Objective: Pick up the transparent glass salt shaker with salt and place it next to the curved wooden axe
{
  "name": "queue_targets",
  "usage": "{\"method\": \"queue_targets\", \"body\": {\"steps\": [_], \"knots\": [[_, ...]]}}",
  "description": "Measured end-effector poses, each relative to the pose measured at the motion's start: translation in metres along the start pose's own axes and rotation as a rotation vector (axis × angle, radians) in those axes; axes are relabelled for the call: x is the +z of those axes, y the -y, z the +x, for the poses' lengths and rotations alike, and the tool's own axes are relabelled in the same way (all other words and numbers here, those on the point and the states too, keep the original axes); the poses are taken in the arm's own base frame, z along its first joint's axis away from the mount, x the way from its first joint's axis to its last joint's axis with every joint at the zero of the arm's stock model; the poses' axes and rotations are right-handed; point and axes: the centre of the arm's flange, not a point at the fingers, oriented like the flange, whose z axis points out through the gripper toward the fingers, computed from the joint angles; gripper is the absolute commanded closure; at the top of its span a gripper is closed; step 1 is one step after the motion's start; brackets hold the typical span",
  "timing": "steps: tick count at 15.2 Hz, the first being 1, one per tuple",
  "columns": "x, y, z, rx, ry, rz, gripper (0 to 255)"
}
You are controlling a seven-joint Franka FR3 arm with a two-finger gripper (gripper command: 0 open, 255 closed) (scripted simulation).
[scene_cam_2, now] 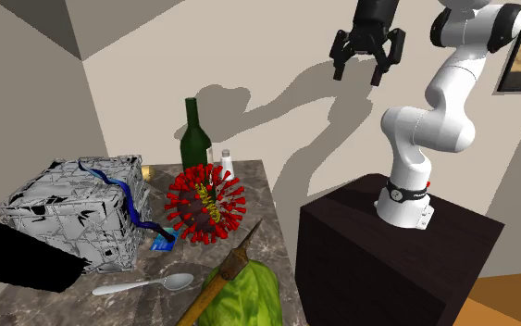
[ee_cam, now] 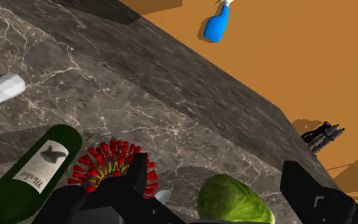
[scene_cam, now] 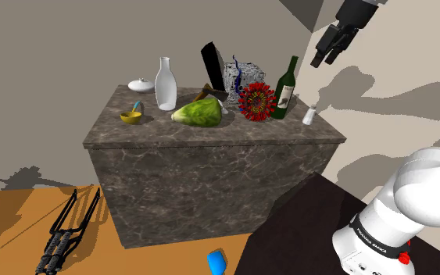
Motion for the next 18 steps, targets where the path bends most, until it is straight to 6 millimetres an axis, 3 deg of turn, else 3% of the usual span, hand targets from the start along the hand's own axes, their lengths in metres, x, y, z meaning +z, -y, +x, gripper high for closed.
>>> {"method": "queue_targets", "body": {"steps": [2, 5, 18], "knots": [[0.002, -0.005, 0.001, 0.0, 0.001, 0.0, 0], [0.021, -0.031, 0.005, -0.003, 0.009, 0.003, 0], [0.111, -0.179, 0.035, -0.015, 0.046, 0.017, 0]]}}
